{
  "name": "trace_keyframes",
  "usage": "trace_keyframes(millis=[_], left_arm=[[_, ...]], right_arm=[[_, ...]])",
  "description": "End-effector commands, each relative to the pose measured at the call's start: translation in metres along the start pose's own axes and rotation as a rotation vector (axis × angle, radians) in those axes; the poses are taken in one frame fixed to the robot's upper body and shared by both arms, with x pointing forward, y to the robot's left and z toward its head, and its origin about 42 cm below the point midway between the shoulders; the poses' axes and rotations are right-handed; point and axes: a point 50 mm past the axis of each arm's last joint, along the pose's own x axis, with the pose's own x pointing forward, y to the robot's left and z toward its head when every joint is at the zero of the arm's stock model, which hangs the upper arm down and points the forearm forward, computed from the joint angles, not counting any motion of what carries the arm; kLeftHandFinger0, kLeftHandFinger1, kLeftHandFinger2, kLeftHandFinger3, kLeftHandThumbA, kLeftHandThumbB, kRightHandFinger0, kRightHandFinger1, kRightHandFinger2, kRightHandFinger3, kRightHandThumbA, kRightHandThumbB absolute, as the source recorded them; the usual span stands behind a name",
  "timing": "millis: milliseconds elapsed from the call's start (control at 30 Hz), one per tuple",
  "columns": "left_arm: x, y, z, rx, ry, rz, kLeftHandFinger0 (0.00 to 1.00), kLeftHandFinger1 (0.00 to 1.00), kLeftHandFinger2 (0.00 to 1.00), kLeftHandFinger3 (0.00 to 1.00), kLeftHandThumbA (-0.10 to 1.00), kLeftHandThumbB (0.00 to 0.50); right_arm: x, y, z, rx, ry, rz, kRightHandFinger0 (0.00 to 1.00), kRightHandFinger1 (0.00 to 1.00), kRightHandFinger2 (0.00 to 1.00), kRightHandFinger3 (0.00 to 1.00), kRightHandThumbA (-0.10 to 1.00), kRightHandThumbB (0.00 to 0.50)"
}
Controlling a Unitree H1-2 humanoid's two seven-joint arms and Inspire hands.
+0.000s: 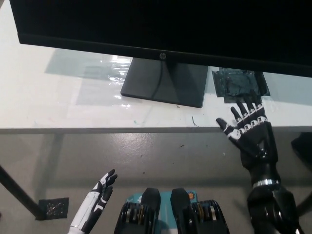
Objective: The monitor is being placed at the center of the desk and the robot uses its right hand to grab on the right side of the monitor and tilt the angle of the montior sideways.
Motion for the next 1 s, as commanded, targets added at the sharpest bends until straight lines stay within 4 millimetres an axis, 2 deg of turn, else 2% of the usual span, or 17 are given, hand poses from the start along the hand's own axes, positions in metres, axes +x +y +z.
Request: trace_keyframes(millis=[0, 33, 133, 400, 967], left_arm=[[0.001, 0.003, 0.013, 0.024, -0.108, 0.005, 1.0, 1.0, 1.0, 1.0, 1.0, 0.366], [0.001, 0.004, 0.013, 0.023, -0.109, 0.007, 1.0, 1.0, 1.0, 1.0, 1.0, 0.367], [0.001, 0.003, 0.013, 0.016, -0.108, 0.0, 1.0, 1.0, 1.0, 1.0, 1.0, 0.363], [0.001, 0.003, 0.013, 0.015, -0.108, 0.005, 1.0, 1.0, 1.0, 1.0, 1.0, 0.373], [0.004, 0.005, 0.014, 0.013, -0.111, 0.003, 1.0, 1.0, 1.0, 1.0, 1.0, 0.379]], right_arm=[[0.059, 0.045, 0.03, 0.625, 0.052, 0.197, 1.0, 1.0, 1.0, 1.0, 1.0, 0.366], [0.061, 0.046, 0.03, 0.627, 0.053, 0.199, 1.0, 1.0, 1.0, 1.0, 1.0, 0.343], [0.069, 0.047, 0.027, 0.654, 0.071, 0.182, 1.0, 1.0, 1.0, 1.0, 1.0, 0.361], [0.085, 0.05, 0.019, 0.694, 0.099, 0.155, 1.0, 1.0, 1.0, 1.0, 1.0, 0.349], [0.13, 0.036, 0.005, 0.714, 0.142, 0.077, 1.0, 1.0, 1.0, 1.0, 1.0, 0.363]])
